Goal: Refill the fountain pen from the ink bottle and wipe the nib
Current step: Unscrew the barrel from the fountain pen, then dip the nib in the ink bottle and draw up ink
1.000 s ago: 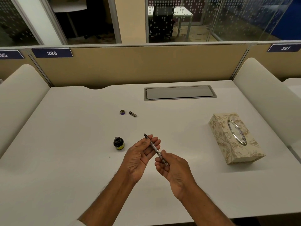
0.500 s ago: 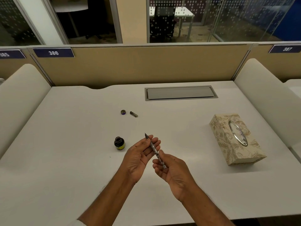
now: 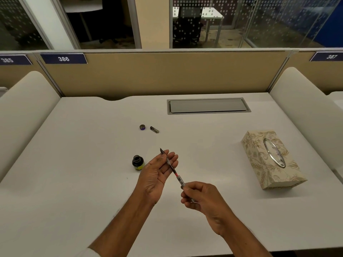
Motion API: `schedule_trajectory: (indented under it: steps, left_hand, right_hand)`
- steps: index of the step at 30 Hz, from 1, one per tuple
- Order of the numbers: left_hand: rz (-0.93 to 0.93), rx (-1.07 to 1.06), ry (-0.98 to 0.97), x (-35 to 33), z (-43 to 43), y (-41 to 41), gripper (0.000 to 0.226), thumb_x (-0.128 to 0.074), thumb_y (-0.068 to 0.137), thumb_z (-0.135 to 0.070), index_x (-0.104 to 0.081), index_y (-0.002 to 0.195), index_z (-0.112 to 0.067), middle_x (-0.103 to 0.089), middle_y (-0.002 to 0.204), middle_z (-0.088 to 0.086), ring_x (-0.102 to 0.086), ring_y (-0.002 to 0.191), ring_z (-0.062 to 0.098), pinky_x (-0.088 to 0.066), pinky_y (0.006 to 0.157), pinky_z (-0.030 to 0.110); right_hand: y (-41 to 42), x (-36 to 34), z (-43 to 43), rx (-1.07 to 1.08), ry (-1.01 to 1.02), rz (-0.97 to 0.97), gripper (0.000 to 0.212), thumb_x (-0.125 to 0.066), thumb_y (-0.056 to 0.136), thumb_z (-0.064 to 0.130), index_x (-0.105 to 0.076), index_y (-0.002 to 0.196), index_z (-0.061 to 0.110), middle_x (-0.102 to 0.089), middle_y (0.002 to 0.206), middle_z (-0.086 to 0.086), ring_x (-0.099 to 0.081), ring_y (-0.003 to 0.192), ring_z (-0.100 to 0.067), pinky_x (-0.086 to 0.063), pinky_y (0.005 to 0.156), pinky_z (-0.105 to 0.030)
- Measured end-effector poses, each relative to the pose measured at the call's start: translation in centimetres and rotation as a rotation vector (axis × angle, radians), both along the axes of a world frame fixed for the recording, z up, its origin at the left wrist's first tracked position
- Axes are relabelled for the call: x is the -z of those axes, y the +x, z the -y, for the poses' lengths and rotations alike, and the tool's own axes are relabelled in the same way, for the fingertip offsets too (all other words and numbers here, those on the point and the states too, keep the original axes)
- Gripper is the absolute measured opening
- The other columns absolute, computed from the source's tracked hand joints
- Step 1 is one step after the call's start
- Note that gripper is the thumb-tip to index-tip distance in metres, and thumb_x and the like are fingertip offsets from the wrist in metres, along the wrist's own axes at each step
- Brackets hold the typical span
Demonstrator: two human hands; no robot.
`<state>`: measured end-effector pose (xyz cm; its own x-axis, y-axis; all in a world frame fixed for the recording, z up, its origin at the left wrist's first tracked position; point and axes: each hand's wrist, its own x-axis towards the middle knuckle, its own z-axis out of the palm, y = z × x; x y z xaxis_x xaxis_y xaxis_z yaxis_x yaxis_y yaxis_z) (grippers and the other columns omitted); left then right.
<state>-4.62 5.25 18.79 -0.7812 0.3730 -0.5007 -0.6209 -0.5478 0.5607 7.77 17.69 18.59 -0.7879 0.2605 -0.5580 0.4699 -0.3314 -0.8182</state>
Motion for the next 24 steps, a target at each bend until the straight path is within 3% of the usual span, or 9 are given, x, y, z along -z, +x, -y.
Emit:
schedule_trajectory:
  steps: [4, 7, 10, 15, 20, 24]
  left_hand:
    - [-0.027, -0.104, 0.009, -0.3, 0.5, -1.0, 0.02, -0.056, 0.098, -0.003, -0.066, 0.113, 0.004, -0.076, 0.104, 0.021, -0.075, 0.098, 0.033, -0.06, 0.087, 0.042]
    - [-0.04, -0.117, -0.007, -0.3, 1.1, -1.2, 0.017, -0.056, 0.098, -0.003, -0.067, 0.109, 0.003, -0.077, 0.102, 0.02, -0.075, 0.097, 0.032, -0.061, 0.087, 0.042]
    - [-0.024, -0.104, -0.033, 0.2, 1.4, -0.8, 0.017, -0.057, 0.097, -0.004, -0.067, 0.109, 0.003, -0.076, 0.105, 0.021, -0.075, 0.099, 0.033, -0.061, 0.086, 0.041]
    - [0.014, -0.09, -0.093, 1.7, 2.2, 0.0, 0.021, -0.059, 0.096, -0.005, -0.066, 0.115, 0.003, -0.074, 0.111, 0.024, -0.073, 0.103, 0.035, -0.061, 0.087, 0.042]
    - [0.033, -0.077, -0.136, 2.8, 3.7, 0.2, 0.024, -0.06, 0.096, -0.008, -0.066, 0.119, 0.0, -0.074, 0.113, 0.024, -0.073, 0.103, 0.035, -0.06, 0.088, 0.043]
    - [0.033, -0.058, -0.172, 3.4, 4.5, 0.6, 0.027, -0.062, 0.095, -0.009, -0.066, 0.12, -0.001, -0.074, 0.112, 0.023, -0.074, 0.102, 0.034, -0.06, 0.088, 0.042]
  right_hand:
    - [0.9, 1.5, -1.3, -0.042, 0.088, 0.038, 0.011, -0.066, 0.094, 0.011, -0.075, 0.096, 0.005, -0.077, 0.087, -0.012, -0.075, 0.083, -0.022, -0.06, 0.082, -0.036]
    - [0.5, 3.4, -1.8, 0.002, 0.186, 0.077, 0.009, -0.067, 0.093, 0.01, -0.075, 0.092, 0.007, -0.075, 0.089, -0.01, -0.071, 0.083, -0.02, -0.06, 0.077, -0.032]
    - [-1.4, 5.9, -1.6, 0.052, 0.378, 0.088, 0.01, -0.067, 0.092, 0.014, -0.074, 0.086, 0.013, -0.07, 0.083, -0.007, -0.062, 0.075, -0.017, -0.055, 0.072, -0.032]
    - [-5.7, 9.1, 0.1, 0.03, 0.71, 0.063, 0.01, -0.066, 0.093, 0.018, -0.072, 0.087, 0.015, -0.07, 0.082, -0.001, -0.062, 0.072, -0.015, -0.045, 0.06, -0.022]
    - [-8.4, 12.3, 1.9, 0.004, 0.967, 0.078, 0.009, -0.063, 0.094, 0.022, -0.066, 0.088, 0.016, -0.065, 0.09, 0.0, -0.062, 0.084, -0.019, -0.054, 0.072, -0.036]
    - [-9.6, 13.8, 2.6, -0.003, 1.139, 0.072, 0.012, -0.061, 0.095, 0.022, -0.063, 0.087, 0.013, -0.063, 0.091, -0.005, -0.058, 0.087, -0.024, -0.053, 0.072, -0.041]
